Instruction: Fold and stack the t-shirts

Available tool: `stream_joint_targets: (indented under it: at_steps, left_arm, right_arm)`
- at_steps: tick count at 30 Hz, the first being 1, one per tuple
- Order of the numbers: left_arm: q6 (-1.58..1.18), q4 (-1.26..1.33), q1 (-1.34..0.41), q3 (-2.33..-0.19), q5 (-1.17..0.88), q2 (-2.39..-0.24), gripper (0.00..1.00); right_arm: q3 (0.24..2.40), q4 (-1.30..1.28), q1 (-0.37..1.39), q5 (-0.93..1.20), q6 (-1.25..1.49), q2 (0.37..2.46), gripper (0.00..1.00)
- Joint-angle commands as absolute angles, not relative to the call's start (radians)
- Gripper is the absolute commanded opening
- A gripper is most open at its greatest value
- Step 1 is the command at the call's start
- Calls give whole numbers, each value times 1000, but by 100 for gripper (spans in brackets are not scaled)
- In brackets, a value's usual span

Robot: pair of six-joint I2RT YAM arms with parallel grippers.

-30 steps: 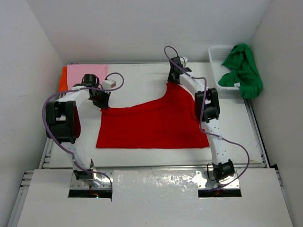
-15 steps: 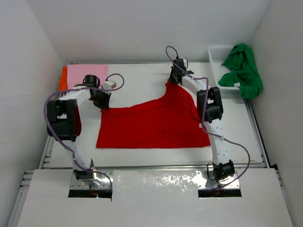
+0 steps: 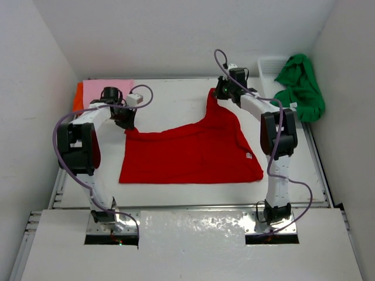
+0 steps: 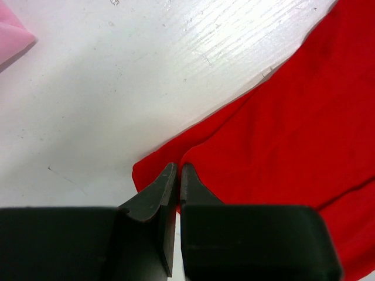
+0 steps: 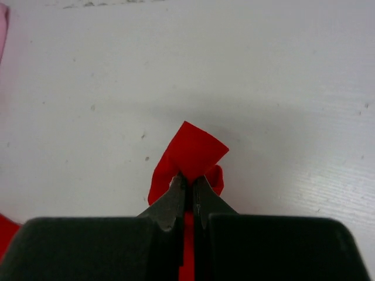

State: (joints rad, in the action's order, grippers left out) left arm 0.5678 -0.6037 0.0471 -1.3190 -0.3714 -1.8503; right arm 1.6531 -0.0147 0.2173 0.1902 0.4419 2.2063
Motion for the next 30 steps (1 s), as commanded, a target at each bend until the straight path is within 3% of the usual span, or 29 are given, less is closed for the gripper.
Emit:
stream_joint_targets:
  at_steps: [1, 4, 14, 23, 30]
  left_arm:
    - [572, -597, 44, -1344, -388, -1815, 0]
    - [572, -592, 43, -1330, -385, -1802, 0]
    - [531, -551, 71, -1353, -403, -1767, 0]
    - [647, -647, 71, -1286, -475, -1718, 0]
    - [719, -670, 72, -1184, -425, -1663, 0]
  right_arm:
    - [1742, -54, 238, 227, 344, 2217, 0]
    - [1674, 35, 245, 251, 334, 2178, 0]
    - [987, 448, 187, 491, 337, 1746, 0]
    - [577, 347, 115, 463, 302, 1318, 0]
    - [417, 331, 117, 397, 330, 1195, 0]
